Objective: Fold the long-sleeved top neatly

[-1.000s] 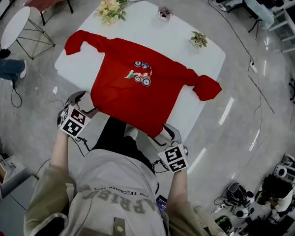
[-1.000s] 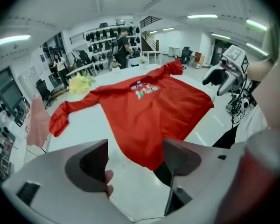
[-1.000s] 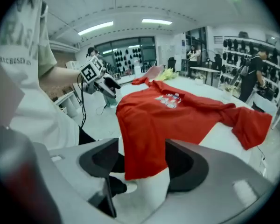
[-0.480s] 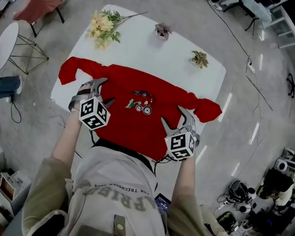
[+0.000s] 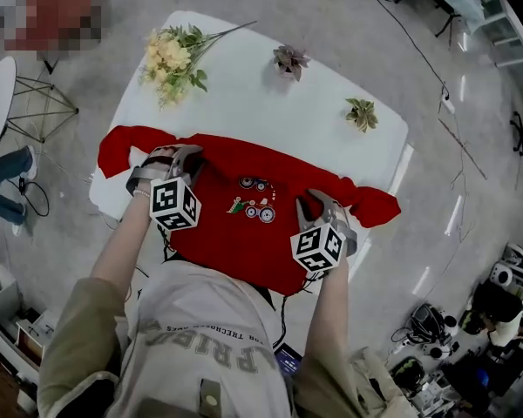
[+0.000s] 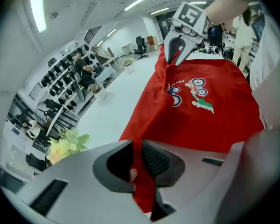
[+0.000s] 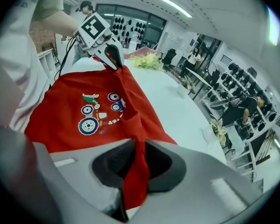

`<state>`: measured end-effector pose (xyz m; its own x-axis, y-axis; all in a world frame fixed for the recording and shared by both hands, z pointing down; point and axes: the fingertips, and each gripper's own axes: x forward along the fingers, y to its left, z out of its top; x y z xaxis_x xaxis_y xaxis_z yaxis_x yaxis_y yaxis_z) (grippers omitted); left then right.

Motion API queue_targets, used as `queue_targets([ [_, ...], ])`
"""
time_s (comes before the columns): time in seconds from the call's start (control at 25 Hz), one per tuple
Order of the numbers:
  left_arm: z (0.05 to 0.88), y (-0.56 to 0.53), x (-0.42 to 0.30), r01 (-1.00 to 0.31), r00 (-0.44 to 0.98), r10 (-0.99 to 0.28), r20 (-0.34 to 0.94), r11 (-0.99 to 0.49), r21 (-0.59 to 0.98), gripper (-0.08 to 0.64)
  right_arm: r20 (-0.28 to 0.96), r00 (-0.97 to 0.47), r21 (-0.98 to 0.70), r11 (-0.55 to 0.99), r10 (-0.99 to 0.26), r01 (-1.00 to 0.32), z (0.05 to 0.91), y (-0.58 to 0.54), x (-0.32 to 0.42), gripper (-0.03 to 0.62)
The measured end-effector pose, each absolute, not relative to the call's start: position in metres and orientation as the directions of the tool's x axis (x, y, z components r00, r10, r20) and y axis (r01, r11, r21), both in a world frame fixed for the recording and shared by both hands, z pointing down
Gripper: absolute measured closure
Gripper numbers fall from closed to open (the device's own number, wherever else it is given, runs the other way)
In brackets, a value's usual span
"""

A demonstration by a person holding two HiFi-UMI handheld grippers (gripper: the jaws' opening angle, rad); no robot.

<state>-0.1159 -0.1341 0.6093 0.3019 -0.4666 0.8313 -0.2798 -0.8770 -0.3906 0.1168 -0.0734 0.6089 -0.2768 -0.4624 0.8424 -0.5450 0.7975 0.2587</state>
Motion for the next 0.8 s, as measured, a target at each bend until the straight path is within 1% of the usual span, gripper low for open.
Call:
queue_targets([
  [0.04, 0.604, -0.139, -0.115, -0.286, 0.317, -0.488, 0.813, -0.867, -0.409, 0.516, 0.835, -0.273, 0.267, 0.786, -0.478, -0.558, 0.604, -0.077, 0.118, 0.561],
  [0.08, 0.598, -0.144, -0.114, -0.301, 0.334, -0.511, 0.792, -0.854, -0.424, 0.525, 0.826, -0.271, 0.276, 0.773, -0.495, -0.57, 0.599, -0.082, 0.12, 0.571],
  [0.24, 0.57, -0.174, -0.11, -0.392, 0.376, -0.597, 0.708, -0.795, -0.462, 0.528, 0.783, -0.265, 0.307, 0.72, -0.563, -0.623, 0.575, -0.108, 0.127, 0.574],
  [0.44, 0.558, -0.219, -0.107, -0.451, 0.342, -0.666, 0.663, -0.735, -0.506, 0.528, 0.722, -0.222, 0.384, 0.647, -0.655, -0.659, 0.554, -0.156, 0.136, 0.574],
  [0.56, 0.568, -0.241, -0.107, -0.478, 0.308, -0.666, 0.679, -0.726, -0.495, 0.528, 0.705, -0.18, 0.42, 0.609, -0.686, -0.673, 0.557, -0.185, 0.144, 0.584],
  [0.8, 0.611, -0.26, -0.112, -0.509, 0.214, -0.608, 0.765, -0.738, -0.443, 0.525, 0.737, -0.173, 0.385, 0.616, -0.653, -0.687, 0.583, -0.202, 0.142, 0.591],
])
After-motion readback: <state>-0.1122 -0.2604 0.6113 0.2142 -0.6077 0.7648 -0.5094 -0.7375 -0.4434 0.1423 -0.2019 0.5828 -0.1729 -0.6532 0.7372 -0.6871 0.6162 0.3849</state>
